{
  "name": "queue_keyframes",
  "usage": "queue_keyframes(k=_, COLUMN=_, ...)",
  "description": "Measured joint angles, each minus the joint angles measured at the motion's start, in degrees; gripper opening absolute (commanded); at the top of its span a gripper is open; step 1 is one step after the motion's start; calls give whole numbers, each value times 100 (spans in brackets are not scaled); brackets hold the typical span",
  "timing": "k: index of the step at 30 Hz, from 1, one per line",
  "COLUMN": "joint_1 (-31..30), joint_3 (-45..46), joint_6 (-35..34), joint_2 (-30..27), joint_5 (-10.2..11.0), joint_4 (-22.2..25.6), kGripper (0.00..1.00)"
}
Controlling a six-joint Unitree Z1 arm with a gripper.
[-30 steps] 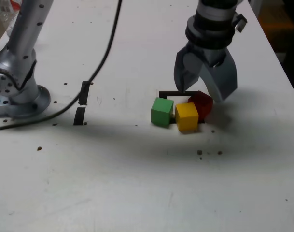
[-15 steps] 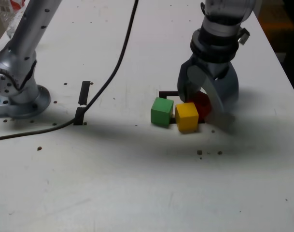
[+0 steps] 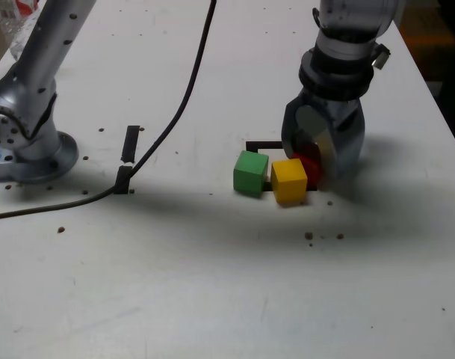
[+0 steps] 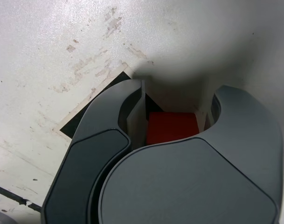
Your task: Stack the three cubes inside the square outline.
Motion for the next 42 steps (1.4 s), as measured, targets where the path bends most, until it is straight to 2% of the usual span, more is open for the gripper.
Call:
queue_keyframes(k=7, joint_1=0, joint_3=89, joint_6=-1, joint_2=-49, joint_5=-16, joint_4=-72, kGripper=11)
queue_keyframes(k=10, joint_1=0, joint_3=79, joint_6=-17, joint_2=-67, joint_5=53, joint_4=13, kGripper=11)
queue_keyframes(k=13, joint_1=-1, joint_3=-202, joint_6=-124, joint_2=-301, joint_5=334, joint_4=446, kGripper=11)
queue_keyframes(k=16, joint_1=-1, joint_3=-380, joint_6=-195, joint_2=-532, joint_5=528, joint_4=730, kGripper=11)
queue_keyframes(k=34, joint_1=3, joint_3=114, joint_6=-452, joint_2=-446, joint_5=281, joint_4=252, kGripper=10)
queue_keyframes(k=42, joint_1=3, joint_3=693, joint_6=-544, joint_2=-429, joint_5=95, joint_4=27, kGripper=10)
